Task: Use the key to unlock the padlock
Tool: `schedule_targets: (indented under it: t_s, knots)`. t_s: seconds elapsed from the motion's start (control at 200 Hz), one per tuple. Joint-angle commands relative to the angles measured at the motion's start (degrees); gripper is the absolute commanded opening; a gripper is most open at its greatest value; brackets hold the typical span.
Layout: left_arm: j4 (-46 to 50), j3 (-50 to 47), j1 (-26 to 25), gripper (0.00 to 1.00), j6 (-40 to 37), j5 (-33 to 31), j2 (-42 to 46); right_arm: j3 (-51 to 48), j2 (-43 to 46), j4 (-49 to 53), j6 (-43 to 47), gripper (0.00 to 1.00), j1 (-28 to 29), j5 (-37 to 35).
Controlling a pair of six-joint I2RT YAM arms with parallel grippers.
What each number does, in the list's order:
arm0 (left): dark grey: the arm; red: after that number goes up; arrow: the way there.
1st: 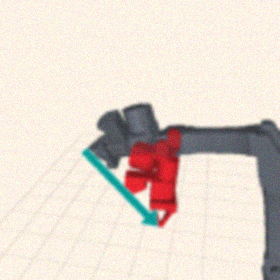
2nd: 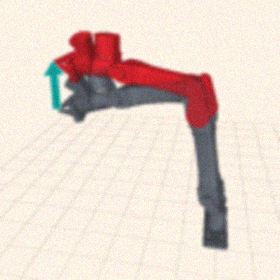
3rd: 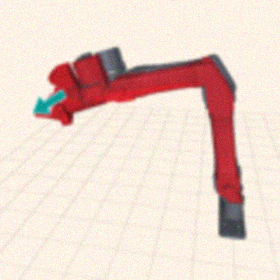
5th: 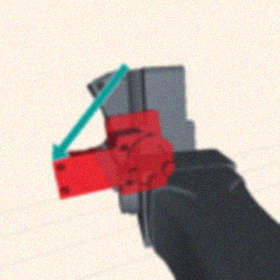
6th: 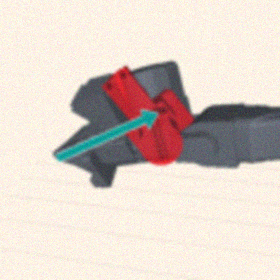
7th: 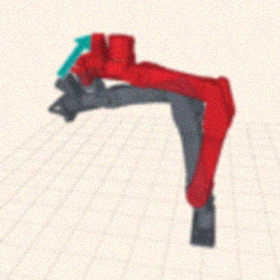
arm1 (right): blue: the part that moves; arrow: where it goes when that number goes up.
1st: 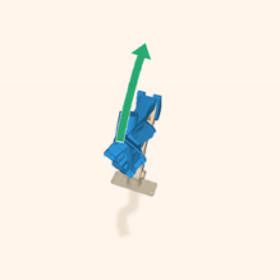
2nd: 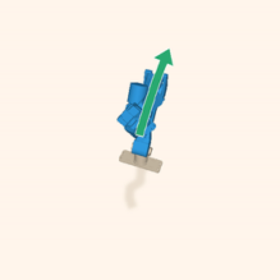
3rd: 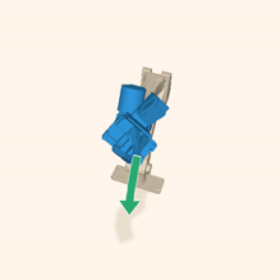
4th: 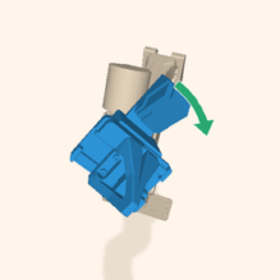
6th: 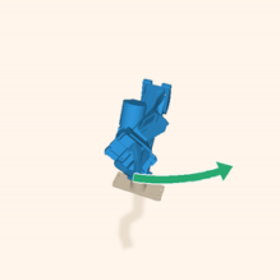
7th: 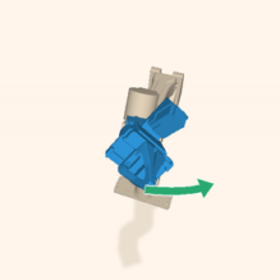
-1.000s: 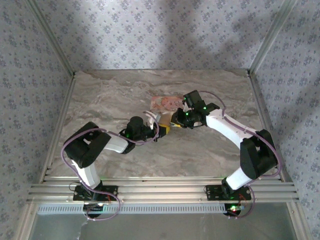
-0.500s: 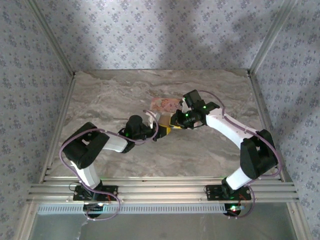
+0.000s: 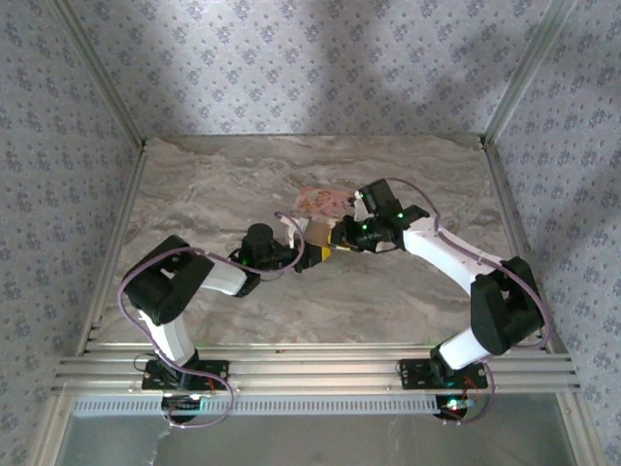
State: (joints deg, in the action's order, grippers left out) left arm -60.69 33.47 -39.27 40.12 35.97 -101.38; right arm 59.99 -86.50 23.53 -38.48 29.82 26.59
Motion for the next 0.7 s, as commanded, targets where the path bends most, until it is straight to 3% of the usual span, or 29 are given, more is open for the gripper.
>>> schedule_targets:
  t_s: [0.0, 0.14, 0.375, 0.565, 0.7]
  knots:
    - [-13.53, 0.35, -2.20, 0.00, -5.08, -4.22, 0.78, -3.84, -0.13, 3.58, 0.00, 0.00, 3.68, 5.14]
    - [-19.94, -3.96, -4.42, 0.00, -5.21, -8.27, -5.22, -9.68, 0.64, -1.27, -2.74, 0.00, 5.88, 0.48]
    - [-20.02, -5.79, -8.48, 0.00, -7.92, -12.56, -9.44, -18.75, 3.12, -9.72, -6.75, 0.03, 6.86, -6.08]
    - [-20.01, -6.79, -9.78, 0.00, -9.22, -14.92, -11.48, -22.39, 6.14, -13.37, -9.28, 0.20, 7.43, -10.28]
    - [-20.00, -7.19, -10.13, 0.00, -9.44, -15.88, -12.49, -23.92, 8.80, -13.67, -11.34, 0.38, 7.72, -13.47]
